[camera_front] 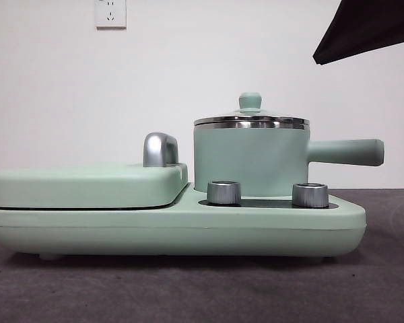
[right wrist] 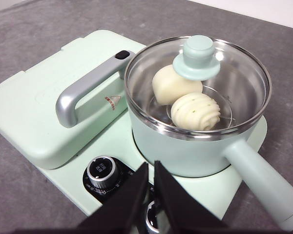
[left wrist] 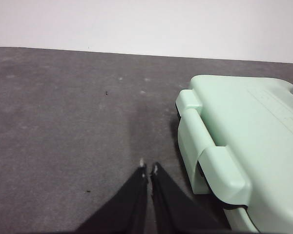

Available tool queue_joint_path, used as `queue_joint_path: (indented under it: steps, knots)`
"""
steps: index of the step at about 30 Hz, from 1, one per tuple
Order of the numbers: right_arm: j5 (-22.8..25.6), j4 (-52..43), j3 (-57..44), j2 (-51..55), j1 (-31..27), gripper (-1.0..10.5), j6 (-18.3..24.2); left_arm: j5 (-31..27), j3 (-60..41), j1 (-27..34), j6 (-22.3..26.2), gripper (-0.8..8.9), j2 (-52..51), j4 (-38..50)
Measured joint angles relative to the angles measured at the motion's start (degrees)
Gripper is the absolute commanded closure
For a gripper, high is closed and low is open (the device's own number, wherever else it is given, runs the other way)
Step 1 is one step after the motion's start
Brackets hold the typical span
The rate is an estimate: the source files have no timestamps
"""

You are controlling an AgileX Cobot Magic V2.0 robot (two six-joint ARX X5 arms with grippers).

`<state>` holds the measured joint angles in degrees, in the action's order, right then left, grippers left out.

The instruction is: Put the buns in a small steamer

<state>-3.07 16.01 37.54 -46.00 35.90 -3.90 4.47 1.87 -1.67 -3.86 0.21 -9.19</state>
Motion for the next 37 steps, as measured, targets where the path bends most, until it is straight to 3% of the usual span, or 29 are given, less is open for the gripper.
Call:
queue_joint_path:
  steps: [5,9,13,24,30,37]
  knots:
    - [1.46,-0.90,0.00,0.00,0.00,9.3,0.24,0.00,0.00,0.00,0.00,7.97,0.00,0.00]
    - [3.13,-1.84,-0.68,2.62,-1.38,9.3,2.84,0.00,0.00,0.00,0.00,7.97,0.00,0.00]
    - [3.19,-5.81,-6.67,9.09,-7.08,9.3,6.64,0.00,0.00,0.00,0.00,7.97,0.00,0.00]
    - [4.85,-14.62,-29.09,34.84,-25.88,9.3,8.09,0.00,0.00,0.00,0.00,7.97,0.00,0.00]
    - [6.08,-14.62,-33.62,42.86,-30.80,9.3,8.15,0.00,0.00,0.00,0.02,7.97,0.00,0.00]
    - [6.08,-16.31,-35.67,45.86,-32.15,9.3,7.43,0.00,0.00,0.00,0.00,7.97,0.00,0.02]
